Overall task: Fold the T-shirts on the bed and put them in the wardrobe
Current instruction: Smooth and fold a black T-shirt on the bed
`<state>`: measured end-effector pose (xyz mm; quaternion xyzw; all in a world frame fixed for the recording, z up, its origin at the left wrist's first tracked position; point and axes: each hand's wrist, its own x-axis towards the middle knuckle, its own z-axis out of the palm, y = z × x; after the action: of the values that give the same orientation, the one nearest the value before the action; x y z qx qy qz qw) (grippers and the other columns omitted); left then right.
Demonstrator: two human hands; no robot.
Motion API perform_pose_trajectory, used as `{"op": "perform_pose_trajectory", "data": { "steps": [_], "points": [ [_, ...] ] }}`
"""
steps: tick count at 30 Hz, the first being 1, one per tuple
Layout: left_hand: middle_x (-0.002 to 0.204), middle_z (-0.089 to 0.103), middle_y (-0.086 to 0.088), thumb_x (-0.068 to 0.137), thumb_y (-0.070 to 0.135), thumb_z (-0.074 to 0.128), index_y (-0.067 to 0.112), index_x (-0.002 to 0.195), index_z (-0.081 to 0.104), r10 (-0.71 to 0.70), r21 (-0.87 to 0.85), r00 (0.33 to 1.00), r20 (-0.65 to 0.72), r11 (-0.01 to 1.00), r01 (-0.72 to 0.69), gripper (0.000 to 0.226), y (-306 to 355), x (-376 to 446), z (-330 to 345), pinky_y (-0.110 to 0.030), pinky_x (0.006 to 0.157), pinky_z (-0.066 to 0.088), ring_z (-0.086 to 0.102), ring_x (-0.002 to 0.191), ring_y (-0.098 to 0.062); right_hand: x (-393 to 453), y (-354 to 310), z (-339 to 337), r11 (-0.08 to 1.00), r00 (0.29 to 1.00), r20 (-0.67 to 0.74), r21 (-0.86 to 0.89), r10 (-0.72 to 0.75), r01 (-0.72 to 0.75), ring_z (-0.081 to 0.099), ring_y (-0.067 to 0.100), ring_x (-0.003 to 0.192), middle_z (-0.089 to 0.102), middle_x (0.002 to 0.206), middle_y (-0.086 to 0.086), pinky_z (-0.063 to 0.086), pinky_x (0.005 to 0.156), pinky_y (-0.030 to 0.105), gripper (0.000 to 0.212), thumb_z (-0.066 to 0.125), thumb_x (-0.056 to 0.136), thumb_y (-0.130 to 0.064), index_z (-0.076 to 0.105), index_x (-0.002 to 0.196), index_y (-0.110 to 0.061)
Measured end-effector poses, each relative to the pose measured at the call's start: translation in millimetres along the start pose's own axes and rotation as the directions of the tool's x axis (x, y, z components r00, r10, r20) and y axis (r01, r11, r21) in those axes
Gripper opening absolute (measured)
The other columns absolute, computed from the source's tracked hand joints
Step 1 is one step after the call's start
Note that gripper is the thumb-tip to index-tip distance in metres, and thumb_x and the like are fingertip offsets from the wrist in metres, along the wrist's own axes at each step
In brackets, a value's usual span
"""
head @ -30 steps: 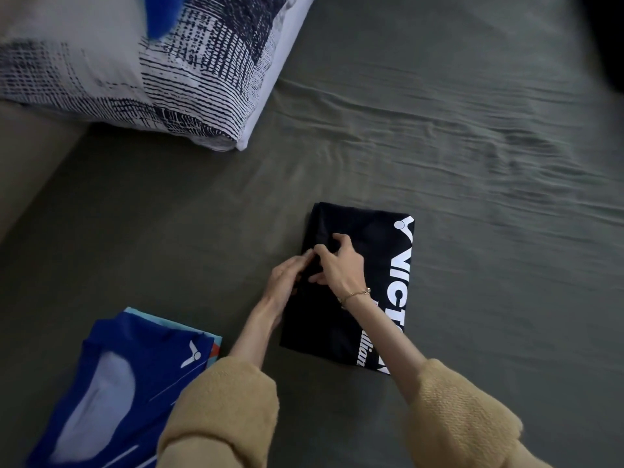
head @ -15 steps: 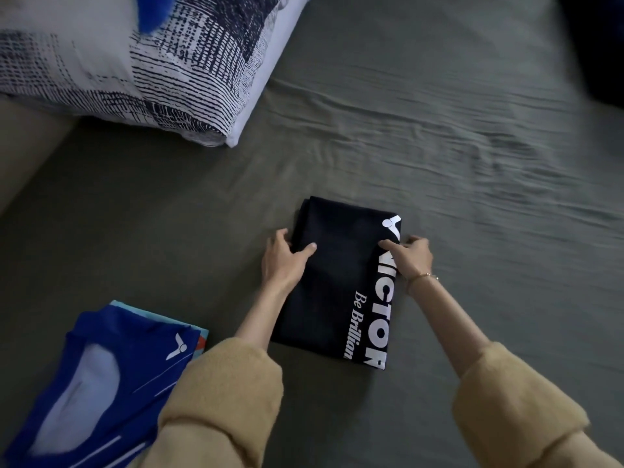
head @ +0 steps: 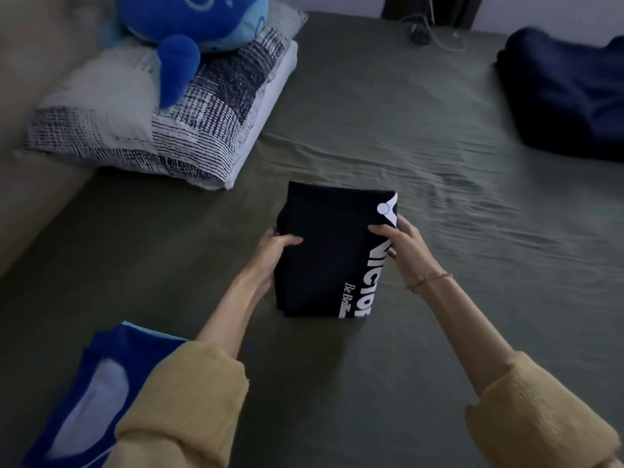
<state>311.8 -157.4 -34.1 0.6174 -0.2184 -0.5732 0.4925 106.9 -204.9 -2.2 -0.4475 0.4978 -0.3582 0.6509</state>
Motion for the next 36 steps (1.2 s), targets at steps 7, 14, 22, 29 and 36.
{"op": "perform_pose_trajectory", "data": {
  "steps": [7, 14, 22, 29, 36],
  "points": [
    [0.106, 0.051, 0.016, 0.097, 0.006, 0.047, 0.024, 0.119, 0.047, 0.2, 0.343, 0.98, 0.024, 0.919, -0.196, 0.029, 1.5, -74.1, 0.6, -0.014, 0.066, 0.04, 0.05, 0.101, -0.006, -49.5, 6.1, -23.8, 0.78, 0.917, 0.321, -0.499, -0.239, 0.378, 0.05, 0.004, 0.076, 0.058, 0.075, -0.001, 0.042, 0.067, 0.028, 0.02, 0.06, 0.068, -0.003, 0.062, 0.086, 0.004],
    [0.119, 0.054, -0.004, 0.083, -0.016, 0.052, 0.02, 0.099, 0.063, 0.126, 0.655, 0.992, -0.008, 0.75, -0.09, 0.04, -132.0, -98.7, -42.2, -0.034, 0.1, 0.045, 0.054, 0.116, -0.026, -113.2, 103.5, -45.2, 0.51, 0.902, 0.419, -0.801, 0.105, 0.313, 0.062, 0.013, 0.105, 0.069, 0.111, -0.002, 0.044, 0.092, 0.02, 0.027, 0.068, 0.077, -0.003, 0.071, 0.102, -0.012],
    [0.118, 0.057, -0.007, 0.093, 0.042, 0.055, 0.014, 0.107, 0.049, -0.254, 0.285, 0.91, -0.327, 0.892, 0.351, 0.032, -170.4, -119.8, -34.2, -0.04, 0.099, 0.044, 0.054, 0.108, -0.023, -134.2, 152.5, -55.4, 0.654, 0.977, 0.17, -0.755, 0.132, 0.043, 0.056, 0.008, 0.096, 0.066, 0.109, 0.002, 0.036, 0.075, 0.004, 0.037, 0.052, 0.076, 0.013, 0.068, 0.101, -0.008],
    [0.131, 0.056, -0.003, 0.083, 0.034, 0.07, 0.011, 0.135, 0.046, -0.182, 0.474, 0.954, -0.238, 0.836, 0.278, 0.062, -185.5, -122.2, -21.4, -0.039, 0.105, 0.041, 0.051, 0.122, -0.024, -94.8, 172.6, -44.2, 0.854, 0.887, -0.175, -0.242, 0.427, -0.46, 0.061, 0.025, 0.102, 0.062, 0.112, 0.006, 0.052, 0.087, 0.042, 0.048, 0.075, 0.073, -0.033, 0.051, 0.11, -0.012],
    [0.123, 0.057, 0.0, 0.096, 0.019, 0.055, 0.011, 0.132, 0.049, -0.193, 0.3, 0.968, -0.16, 0.925, 0.234, 0.038, -177.1, -136.7, -21.3, -0.023, 0.088, 0.044, 0.054, 0.108, -0.014, -71.6, 151.5, -29.1, 0.868, 0.884, -0.075, -0.172, 0.461, -0.467, 0.065, 0.029, 0.093, 0.069, 0.1, 0.015, 0.053, 0.088, 0.041, 0.018, 0.072, 0.077, -0.02, 0.066, 0.084, -0.005]
  ]
}}
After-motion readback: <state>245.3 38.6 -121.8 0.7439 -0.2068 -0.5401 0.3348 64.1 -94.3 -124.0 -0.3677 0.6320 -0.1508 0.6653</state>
